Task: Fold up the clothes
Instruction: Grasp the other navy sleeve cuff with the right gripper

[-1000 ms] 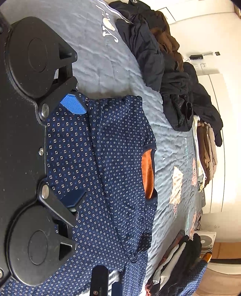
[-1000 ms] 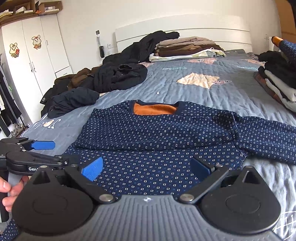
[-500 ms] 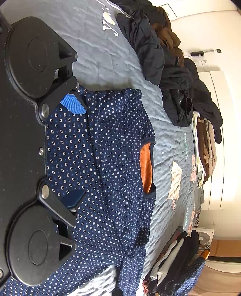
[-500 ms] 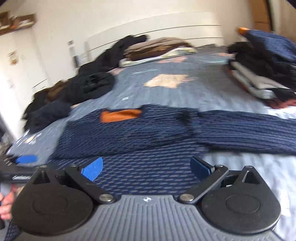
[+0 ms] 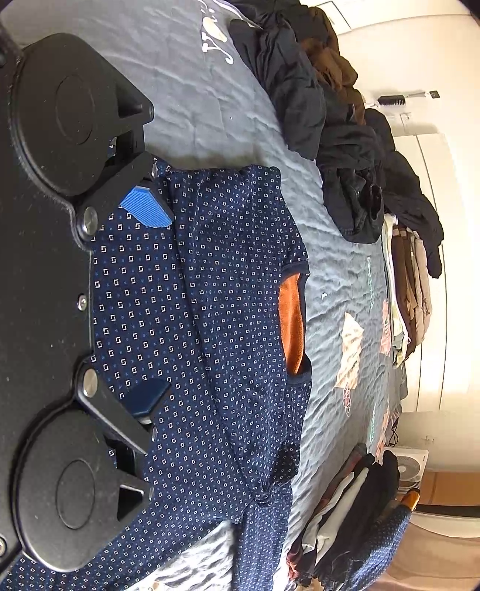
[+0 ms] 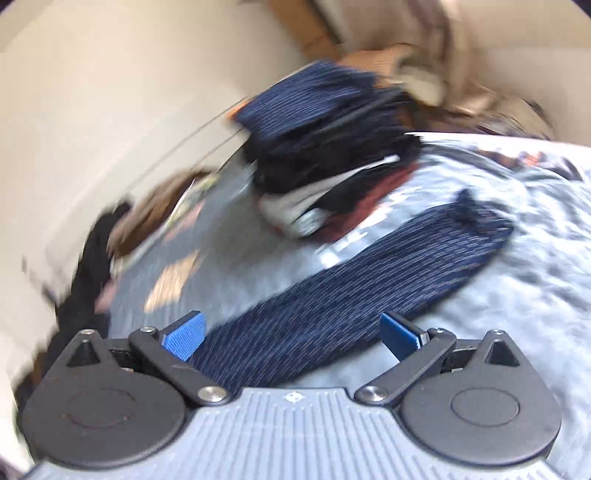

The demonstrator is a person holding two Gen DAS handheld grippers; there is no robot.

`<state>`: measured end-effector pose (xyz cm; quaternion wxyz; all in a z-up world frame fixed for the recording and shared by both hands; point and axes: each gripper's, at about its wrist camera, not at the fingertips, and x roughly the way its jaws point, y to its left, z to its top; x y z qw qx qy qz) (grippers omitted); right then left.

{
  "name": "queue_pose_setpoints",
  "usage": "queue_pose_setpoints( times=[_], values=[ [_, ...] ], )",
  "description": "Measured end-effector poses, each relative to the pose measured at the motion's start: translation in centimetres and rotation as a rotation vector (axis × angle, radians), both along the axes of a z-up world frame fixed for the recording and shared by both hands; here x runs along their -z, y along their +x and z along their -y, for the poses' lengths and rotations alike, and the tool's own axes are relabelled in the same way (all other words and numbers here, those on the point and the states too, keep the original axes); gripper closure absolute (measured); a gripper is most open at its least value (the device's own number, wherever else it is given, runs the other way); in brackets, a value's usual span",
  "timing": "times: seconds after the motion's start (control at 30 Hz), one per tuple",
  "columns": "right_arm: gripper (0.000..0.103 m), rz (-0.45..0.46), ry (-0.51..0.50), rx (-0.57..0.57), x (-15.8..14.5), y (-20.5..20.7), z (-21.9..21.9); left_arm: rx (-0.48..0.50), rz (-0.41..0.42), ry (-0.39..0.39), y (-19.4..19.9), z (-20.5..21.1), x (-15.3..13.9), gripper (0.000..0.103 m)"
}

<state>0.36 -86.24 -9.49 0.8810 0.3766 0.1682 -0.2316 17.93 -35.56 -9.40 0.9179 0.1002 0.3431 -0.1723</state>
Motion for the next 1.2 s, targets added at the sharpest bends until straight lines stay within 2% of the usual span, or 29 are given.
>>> queue_pose_setpoints(
  times=[0.2,0.3,0.37,0.47,0.77,1.0,1.03,1.1,1.17,1.2],
  values=[
    [0.002,0.035,0.113,0.146,3.5,-2.9,7.4,-0.004,-0.001,0.013,0.3,0.0,0.3,0.014],
    [0.003,0.076,0.2,0.188,5.5,-3.6,10.4,-0.01,-0.001,0.017,0.5,0.1,0.5,0.014],
    [0.003,0.09,0.223,0.206,6.6,-3.8,11.3,-0.012,0.0,0.025,0.6,0.2,0.7,0.014],
    [0.003,0.085,0.224,0.245,7.5,-3.4,12.7,-0.015,0.001,0.035,0.7,0.2,0.9,0.014],
    [0.003,0.093,0.261,0.264,9.8,-1.3,15.2,-0.032,0.001,0.054,1.2,0.2,1.3,0.014],
    [0.007,0.066,0.226,0.276,10.8,-0.2,15.4,-0.046,-0.005,0.056,1.5,-0.2,1.6,0.014],
    [0.013,0.066,0.221,0.279,10.8,-0.2,15.5,-0.048,-0.005,0.056,1.5,-0.2,1.6,0.014],
    [0.038,0.044,0.217,0.291,10.9,-0.2,15.9,-0.05,-0.004,0.057,1.6,-0.2,1.6,0.014],
    [0.082,0.006,0.228,0.314,11.3,-0.4,16.4,-0.051,-0.006,0.057,1.7,-0.2,1.6,0.014],
    [0.09,-0.001,0.237,0.323,11.5,-0.6,16.5,-0.051,-0.006,0.057,1.7,-0.2,1.6,0.014]
  ],
)
